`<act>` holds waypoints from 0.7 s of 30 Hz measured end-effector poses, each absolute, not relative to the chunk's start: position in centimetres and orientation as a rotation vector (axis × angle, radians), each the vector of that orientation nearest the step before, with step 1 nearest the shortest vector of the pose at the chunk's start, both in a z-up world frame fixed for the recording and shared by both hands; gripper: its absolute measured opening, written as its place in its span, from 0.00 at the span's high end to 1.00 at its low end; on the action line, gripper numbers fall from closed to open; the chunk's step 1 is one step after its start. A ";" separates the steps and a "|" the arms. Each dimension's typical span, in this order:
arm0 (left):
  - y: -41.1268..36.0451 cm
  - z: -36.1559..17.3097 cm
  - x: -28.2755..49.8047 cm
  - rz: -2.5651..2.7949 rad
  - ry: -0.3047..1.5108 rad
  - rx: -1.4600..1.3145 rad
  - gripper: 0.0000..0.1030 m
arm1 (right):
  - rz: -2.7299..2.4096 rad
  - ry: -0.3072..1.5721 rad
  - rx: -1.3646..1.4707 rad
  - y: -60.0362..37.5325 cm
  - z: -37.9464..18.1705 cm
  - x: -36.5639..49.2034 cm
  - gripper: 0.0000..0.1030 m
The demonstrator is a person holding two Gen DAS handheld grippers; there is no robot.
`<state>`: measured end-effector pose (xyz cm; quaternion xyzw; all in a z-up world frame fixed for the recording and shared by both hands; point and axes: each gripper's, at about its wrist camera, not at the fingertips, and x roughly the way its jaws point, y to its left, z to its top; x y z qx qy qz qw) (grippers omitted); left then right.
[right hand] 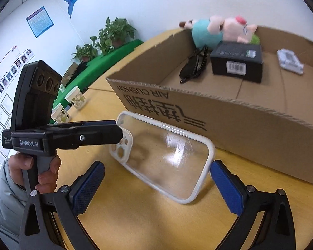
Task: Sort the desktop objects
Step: 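Move both grippers to the clear phone case and grasp its white frame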
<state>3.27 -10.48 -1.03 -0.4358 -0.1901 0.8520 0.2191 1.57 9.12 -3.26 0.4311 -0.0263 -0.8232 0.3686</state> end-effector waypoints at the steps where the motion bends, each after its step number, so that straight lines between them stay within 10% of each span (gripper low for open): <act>1: -9.7 -0.6 3.3 2.326 -0.536 -1.179 0.23 | -2.118 -0.068 1.072 9.8 -2.4 2.3 0.00; 21: -7.8 -4.5 1.6 2.281 -0.652 -1.437 0.23 | -2.090 -0.150 1.221 13.6 -5.2 -1.0 0.00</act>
